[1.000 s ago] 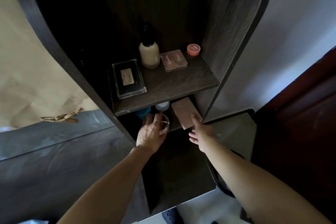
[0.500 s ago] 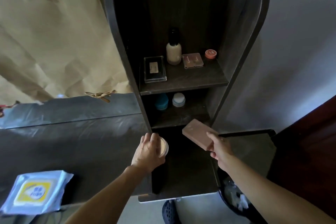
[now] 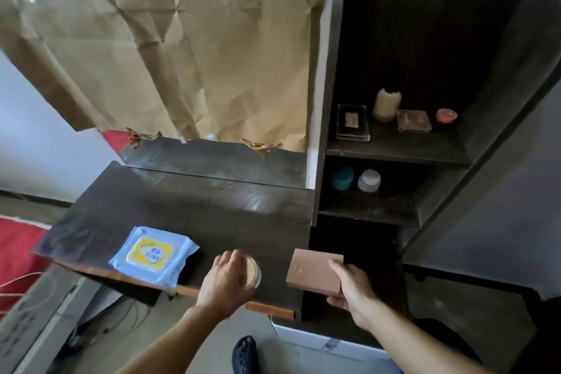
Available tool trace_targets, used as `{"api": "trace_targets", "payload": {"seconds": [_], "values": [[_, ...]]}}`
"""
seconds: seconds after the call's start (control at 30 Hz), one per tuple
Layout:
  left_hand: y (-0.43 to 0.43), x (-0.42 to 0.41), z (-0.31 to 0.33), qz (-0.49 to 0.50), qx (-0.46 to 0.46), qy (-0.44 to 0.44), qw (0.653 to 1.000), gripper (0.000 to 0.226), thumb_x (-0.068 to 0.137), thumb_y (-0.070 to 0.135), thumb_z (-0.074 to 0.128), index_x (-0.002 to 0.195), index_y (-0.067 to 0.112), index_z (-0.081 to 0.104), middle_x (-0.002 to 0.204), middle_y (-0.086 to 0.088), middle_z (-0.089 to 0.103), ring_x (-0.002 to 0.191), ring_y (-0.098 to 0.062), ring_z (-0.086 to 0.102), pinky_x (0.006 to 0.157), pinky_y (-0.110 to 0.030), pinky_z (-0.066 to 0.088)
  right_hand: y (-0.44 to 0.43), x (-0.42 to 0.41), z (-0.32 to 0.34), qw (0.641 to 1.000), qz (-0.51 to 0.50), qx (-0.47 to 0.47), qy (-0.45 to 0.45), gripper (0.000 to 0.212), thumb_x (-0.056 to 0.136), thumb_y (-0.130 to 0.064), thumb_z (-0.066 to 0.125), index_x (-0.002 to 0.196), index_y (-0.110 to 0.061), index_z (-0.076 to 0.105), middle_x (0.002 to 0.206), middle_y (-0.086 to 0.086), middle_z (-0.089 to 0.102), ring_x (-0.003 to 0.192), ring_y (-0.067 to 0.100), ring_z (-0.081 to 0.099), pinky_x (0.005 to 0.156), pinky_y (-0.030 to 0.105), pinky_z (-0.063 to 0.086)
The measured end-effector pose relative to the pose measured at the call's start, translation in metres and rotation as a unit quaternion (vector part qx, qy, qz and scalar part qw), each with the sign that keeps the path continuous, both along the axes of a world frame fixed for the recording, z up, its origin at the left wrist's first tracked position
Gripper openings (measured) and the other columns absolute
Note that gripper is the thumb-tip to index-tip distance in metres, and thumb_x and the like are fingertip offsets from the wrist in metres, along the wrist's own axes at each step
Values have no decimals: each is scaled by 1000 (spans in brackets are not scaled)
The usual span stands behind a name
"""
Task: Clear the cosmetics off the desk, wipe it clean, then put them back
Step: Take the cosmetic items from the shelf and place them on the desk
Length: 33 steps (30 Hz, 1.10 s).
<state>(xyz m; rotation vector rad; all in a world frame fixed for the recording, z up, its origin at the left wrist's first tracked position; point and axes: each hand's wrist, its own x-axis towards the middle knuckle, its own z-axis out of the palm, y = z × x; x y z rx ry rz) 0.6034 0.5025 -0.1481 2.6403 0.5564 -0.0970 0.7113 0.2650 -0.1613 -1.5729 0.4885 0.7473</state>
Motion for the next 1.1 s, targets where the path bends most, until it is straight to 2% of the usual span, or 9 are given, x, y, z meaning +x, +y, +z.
{"api": "trace_targets", "payload": {"seconds": [0.23,0.37,0.6,0.7,0.77,0.83,0.9,1.0,1.1], "values": [[98,22,-14,15,-16,-10,1000,50,63,39,69,104,18,50,105,0,53,102,-25,49,81,-33,42,104,35,-14,1000,9,12,-9,19,88,-27,64,102,-14,58,99,12,64,88,25,62,51,29,51],[163,52,-22,-3,-31,-14,999,52,60,37,68,107,18,52,105,1,54,102,-25,49,82,-34,45,164,75,-26,999,-49,-13,1,18,89,-16,61,106,-11,59,87,7,61,73,17,57,47,25,47],[232,117,-31,-67,-21,14,997,56,64,38,69,114,20,51,110,4,52,107,-21,48,82,-32,46,213,155,-46,978,-121,-167,-40,26,95,-24,51,118,-16,55,100,8,56,71,18,53,58,29,50],[240,141,-42,-97,-34,24,994,60,63,38,72,116,22,50,111,3,53,106,-22,48,83,-33,46,216,175,-58,954,-104,-267,-92,34,88,-23,50,121,-13,55,104,12,62,76,30,61,65,39,56],[240,156,-48,-114,-40,29,992,61,63,37,73,118,21,50,112,2,53,106,-22,48,83,-33,46,217,182,-69,934,-61,-334,-115,44,85,-21,52,127,-11,51,121,18,59,102,38,58,86,43,51],[237,170,-51,-130,-42,35,990,61,66,35,73,120,20,49,114,2,53,108,-22,47,84,-32,44,222,181,-72,911,-12,-389,-140,49,86,-17,53,134,-8,46,129,22,52,115,39,50,94,41,41],[233,182,-53,-145,-48,42,987,60,68,34,73,121,19,48,116,2,51,109,-21,45,85,-31,43,227,173,-66,884,29,-435,-169,53,85,-19,56,136,-11,43,129,20,49,116,37,48,94,44,40],[227,200,-55,-167,-52,48,983,61,69,33,72,123,19,46,118,1,50,110,-21,43,86,-31,43,229,150,-70,791,133,-513,-307,54,78,-21,67,129,-16,52,128,16,51,115,36,50,88,45,46],[220,219,-57,-195,-41,47,979,64,71,32,72,127,19,46,120,-1,47,113,-22,44,86,-33,45,239,129,-73,727,298,-514,-344,55,83,-29,63,135,-26,42,145,10,33,132,32,34,88,44,49]]}}
